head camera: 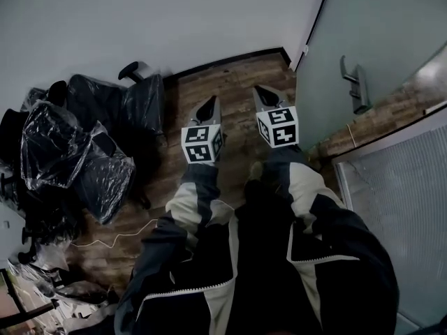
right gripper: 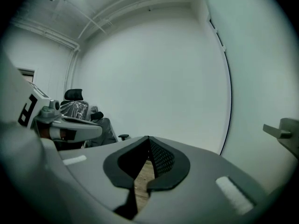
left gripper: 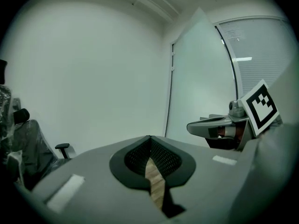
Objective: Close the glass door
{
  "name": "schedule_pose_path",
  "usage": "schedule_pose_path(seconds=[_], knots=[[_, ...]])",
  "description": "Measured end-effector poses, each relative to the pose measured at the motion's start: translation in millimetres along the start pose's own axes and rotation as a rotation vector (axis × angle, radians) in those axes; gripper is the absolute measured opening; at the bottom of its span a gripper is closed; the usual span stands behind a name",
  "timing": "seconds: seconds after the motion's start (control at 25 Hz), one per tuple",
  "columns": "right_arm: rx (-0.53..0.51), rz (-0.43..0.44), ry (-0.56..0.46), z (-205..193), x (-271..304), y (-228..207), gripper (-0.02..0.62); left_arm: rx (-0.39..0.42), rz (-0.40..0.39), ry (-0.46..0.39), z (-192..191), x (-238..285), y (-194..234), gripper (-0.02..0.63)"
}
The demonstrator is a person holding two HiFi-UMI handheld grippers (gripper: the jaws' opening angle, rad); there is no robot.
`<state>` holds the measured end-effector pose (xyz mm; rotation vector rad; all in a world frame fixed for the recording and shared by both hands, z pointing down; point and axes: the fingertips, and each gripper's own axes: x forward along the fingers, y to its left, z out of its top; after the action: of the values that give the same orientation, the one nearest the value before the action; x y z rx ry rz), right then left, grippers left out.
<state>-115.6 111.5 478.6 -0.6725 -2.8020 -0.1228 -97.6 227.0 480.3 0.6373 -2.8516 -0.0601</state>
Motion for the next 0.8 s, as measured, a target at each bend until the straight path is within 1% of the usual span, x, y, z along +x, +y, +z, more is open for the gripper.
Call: schedule_pose_path(seconds=[0.12, 0.32, 0.48, 0.64, 0.8], knots=[[0.014, 0.012, 0.010, 5, 40, -27, 0.005, 0.009, 0.003, 0.015, 7, 37, 13, 0.002], [0.041, 0.021, 0.017, 17, 107, -87, 0.006, 0.045, 0.002, 0.039, 28, 116, 28, 0.002], [0.036, 0.020, 0.012, 32, 146, -131, 0.006, 0.066, 0.003, 0.018, 56, 179, 32, 0.002], [0.043, -0.021, 0.009, 41, 162, -167, 0.006, 0.066, -0.049, 0.013, 75, 222, 23, 0.002], [0.071, -0.110, 0.003, 46, 162, -212, 0.006, 0.083, -0.132, 0.019, 88, 265, 5, 0.002]])
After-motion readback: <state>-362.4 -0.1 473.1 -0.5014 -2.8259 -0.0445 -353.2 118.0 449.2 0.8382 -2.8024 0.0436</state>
